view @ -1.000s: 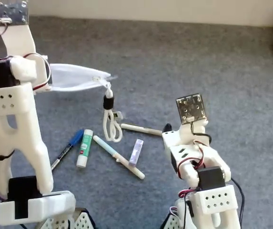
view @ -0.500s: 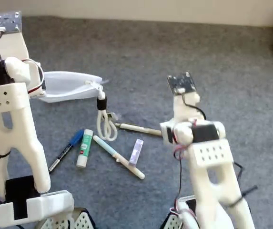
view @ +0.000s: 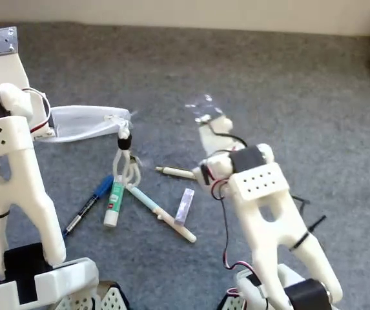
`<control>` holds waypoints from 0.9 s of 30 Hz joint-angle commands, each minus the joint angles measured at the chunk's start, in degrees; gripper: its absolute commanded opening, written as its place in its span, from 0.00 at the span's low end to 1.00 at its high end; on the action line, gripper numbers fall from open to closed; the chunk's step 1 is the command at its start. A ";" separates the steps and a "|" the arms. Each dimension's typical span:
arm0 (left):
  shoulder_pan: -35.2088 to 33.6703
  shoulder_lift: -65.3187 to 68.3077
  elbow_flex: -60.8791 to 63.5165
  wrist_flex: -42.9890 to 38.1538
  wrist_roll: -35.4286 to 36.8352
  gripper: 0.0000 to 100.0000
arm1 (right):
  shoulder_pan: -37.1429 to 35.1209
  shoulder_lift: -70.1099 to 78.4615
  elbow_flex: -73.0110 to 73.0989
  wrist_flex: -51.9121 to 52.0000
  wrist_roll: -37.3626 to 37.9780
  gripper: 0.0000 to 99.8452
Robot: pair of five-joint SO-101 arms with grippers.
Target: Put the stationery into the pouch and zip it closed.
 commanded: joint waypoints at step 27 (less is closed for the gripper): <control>-8.66 0.13 0.31 -2.46 -0.18 0.01 | -12.70 36.79 -33.80 0.84 0.79 0.20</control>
